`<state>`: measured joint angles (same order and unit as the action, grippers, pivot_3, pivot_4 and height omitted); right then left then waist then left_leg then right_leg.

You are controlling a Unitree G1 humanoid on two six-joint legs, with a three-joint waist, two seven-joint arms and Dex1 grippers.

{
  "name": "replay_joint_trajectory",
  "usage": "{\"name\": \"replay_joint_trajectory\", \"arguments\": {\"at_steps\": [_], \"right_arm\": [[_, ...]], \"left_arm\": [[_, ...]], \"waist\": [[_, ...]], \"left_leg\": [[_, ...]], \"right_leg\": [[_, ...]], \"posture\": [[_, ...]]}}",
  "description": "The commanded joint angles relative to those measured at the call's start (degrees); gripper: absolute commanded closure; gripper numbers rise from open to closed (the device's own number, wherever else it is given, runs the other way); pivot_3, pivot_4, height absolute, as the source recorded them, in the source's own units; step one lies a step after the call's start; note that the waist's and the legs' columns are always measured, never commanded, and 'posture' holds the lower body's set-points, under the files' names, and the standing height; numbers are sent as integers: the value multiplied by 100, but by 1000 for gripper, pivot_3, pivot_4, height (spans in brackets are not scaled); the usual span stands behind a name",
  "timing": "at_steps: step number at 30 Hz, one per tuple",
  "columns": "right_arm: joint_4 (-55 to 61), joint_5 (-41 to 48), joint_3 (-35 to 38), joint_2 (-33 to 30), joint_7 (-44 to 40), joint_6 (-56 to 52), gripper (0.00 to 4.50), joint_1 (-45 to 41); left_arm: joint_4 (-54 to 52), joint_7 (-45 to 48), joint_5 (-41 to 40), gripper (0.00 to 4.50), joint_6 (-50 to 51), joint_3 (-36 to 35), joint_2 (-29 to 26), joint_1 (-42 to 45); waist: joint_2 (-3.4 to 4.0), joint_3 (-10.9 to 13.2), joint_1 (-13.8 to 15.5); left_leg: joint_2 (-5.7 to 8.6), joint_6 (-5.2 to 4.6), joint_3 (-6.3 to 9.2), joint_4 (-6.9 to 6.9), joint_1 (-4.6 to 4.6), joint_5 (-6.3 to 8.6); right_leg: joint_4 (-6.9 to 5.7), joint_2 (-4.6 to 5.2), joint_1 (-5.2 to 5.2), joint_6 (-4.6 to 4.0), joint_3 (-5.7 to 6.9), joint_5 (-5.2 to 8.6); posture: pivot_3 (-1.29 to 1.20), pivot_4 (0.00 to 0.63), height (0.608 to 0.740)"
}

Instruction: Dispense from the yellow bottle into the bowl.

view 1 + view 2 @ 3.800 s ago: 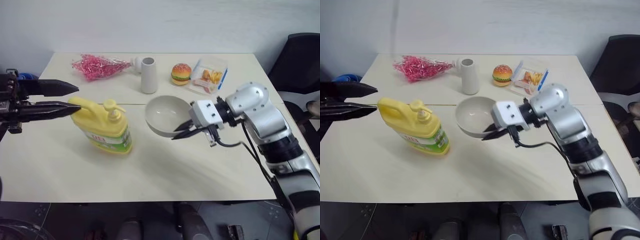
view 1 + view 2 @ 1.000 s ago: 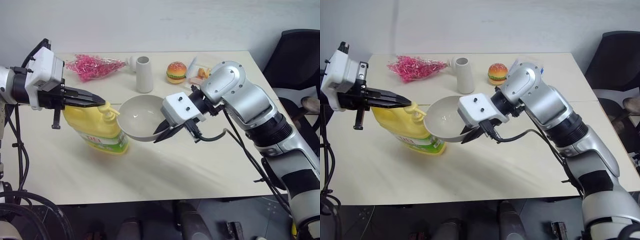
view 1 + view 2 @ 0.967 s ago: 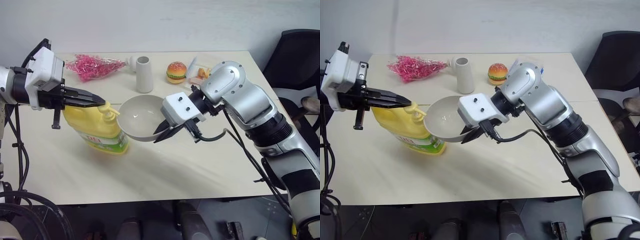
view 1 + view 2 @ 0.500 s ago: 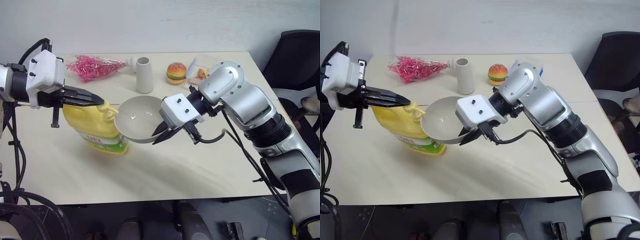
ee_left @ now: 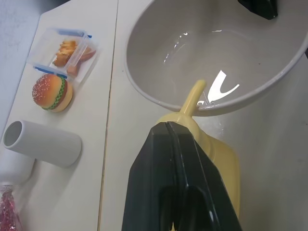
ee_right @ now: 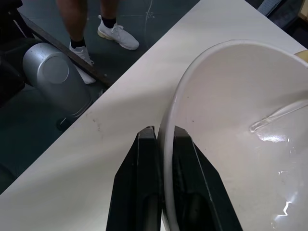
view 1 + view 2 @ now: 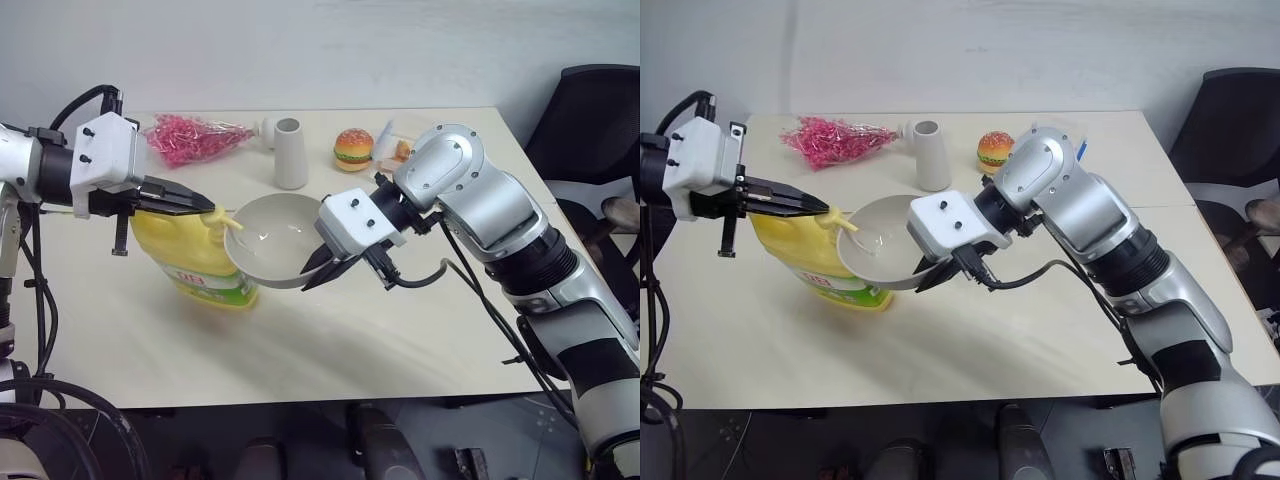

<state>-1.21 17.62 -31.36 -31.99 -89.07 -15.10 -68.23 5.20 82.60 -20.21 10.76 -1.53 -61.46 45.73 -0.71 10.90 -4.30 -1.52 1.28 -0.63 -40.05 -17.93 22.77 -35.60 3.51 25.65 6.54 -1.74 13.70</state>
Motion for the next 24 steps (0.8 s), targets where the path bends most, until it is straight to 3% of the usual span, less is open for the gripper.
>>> {"name": "replay_joint_trajectory", "arguments": {"at_steps": [1,6,10,18,24], "right_arm": [[147,18,88,52,-343,53,4500,-116],[116,-50,150,57,-341,80,4500,-75],[149,3,258,-106,-343,121,4500,65],[182,80,615,-465,-264,169,4500,513],[100,27,1148,-902,66,364,4500,1509]], "left_arm": [[102,208,492,4478,102,667,80,-407],[21,28,-11,4478,947,334,179,92],[-107,-103,-743,4478,2259,-185,65,746],[-615,-219,-2049,2068,4120,-1221,-593,1134],[-1497,-691,-2918,218,5199,-2452,-1039,420]], "waist": [[0,0,1],[0,0,24],[-1,1,78],[-4,1,82],[-5,2,98]], "left_leg": [[0,0,0,0,0,0],[0,0,1,-1,-3,0],[0,0,6,-1,-24,0],[8,34,1,-11,-188,-18],[27,29,9,-6,-192,-13]], "right_leg": [[0,0,0,0,0,0],[1,-1,0,0,0,0],[5,-2,18,1,4,0],[-7,9,199,3,12,-2],[3,44,206,2,69,-1]], "posture": [[0,150,740],[0,150,740],[0,150,740],[0,150,740],[0,150,740]]}}
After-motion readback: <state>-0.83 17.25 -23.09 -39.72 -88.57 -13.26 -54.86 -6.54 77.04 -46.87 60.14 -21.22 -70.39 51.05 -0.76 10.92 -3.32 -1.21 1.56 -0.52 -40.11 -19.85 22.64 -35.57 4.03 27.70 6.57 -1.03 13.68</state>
